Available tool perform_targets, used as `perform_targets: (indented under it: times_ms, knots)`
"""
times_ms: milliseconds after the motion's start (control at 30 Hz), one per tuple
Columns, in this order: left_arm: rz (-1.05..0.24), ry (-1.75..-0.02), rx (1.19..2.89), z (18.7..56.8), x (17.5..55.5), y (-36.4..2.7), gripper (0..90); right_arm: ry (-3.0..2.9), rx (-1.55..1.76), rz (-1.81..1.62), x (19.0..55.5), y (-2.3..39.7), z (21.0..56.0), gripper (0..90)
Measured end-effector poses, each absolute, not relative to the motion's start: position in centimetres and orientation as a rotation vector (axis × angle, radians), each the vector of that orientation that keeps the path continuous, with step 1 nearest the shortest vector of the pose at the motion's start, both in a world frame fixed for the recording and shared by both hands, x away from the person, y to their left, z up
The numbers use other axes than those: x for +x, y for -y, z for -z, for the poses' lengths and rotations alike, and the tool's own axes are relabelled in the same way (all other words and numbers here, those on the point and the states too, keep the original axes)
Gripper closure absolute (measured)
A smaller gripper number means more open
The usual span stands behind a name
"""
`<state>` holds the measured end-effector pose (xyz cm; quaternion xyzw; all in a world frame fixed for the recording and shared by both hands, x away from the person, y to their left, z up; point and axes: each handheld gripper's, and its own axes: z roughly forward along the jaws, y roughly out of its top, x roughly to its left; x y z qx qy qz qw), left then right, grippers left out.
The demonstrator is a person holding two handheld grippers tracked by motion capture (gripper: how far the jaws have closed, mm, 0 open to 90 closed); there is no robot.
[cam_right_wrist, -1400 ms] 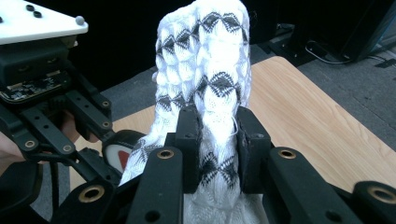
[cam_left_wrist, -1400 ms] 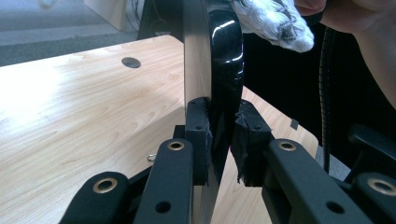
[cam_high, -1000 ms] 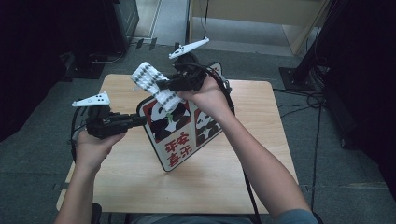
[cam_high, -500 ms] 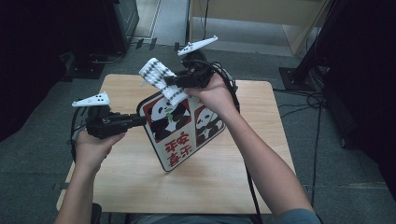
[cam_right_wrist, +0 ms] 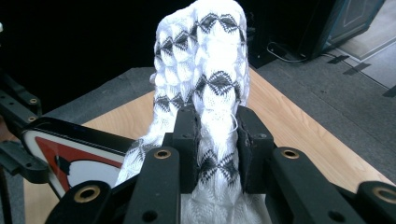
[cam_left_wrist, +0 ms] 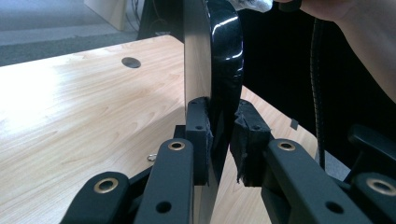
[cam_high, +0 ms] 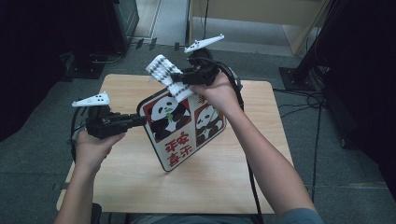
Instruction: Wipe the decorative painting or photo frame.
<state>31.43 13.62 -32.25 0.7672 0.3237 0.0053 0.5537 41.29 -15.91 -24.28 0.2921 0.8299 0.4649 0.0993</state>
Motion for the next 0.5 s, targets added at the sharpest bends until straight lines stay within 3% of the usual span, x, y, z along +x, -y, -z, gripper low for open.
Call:
perform_targets:
  times_ms: [500]
  knots:
    - [-0.010, -0.761, 1.814, 32.3, 31.5, -13.7, 78.4, -2.413, 0.896, -1.393, 42.1, 17.5, 24.5, 72.6]
